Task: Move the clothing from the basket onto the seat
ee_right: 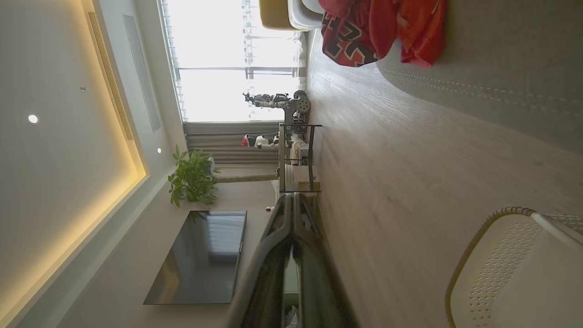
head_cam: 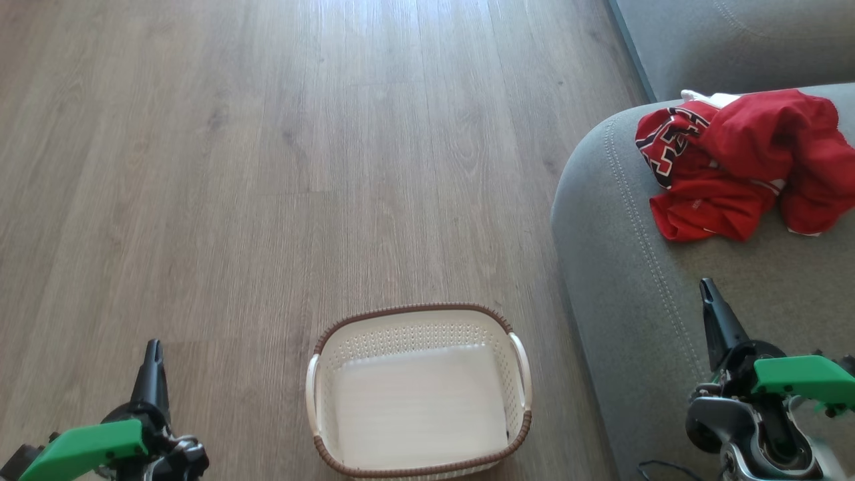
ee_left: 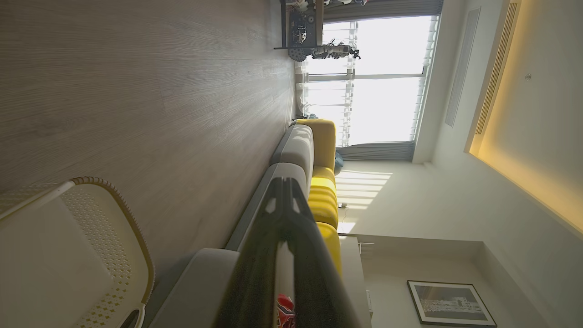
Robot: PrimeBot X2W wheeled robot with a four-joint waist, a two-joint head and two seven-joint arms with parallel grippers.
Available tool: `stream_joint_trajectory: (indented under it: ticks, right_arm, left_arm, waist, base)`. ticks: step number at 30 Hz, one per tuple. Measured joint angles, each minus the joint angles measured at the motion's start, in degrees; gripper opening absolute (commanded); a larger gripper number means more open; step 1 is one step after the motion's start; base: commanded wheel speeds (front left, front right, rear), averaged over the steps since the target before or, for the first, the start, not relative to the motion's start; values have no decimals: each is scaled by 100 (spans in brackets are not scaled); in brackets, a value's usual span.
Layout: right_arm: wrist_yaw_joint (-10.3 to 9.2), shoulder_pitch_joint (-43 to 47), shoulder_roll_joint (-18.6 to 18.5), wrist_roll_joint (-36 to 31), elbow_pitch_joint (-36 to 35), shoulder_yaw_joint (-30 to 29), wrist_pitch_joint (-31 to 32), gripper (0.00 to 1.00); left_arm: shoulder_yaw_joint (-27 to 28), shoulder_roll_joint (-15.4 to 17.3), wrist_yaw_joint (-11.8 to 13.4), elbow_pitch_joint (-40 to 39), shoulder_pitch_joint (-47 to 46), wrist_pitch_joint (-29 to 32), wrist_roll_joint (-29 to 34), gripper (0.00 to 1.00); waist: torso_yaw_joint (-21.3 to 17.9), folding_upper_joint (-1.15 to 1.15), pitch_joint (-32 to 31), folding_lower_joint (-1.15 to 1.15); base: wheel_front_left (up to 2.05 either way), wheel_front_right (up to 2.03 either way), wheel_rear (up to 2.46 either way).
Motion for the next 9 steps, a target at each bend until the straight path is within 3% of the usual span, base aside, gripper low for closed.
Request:
stream_joint_trajectory:
  ticks: [9]
  right_arm:
    - [0,0,-53,58,-8,66,-48,0]
  left_arm:
    - [2,-1,-1,0,0,0,0,0]
  waist:
    - [0,0,0,0]
  base:
    - [0,0,0]
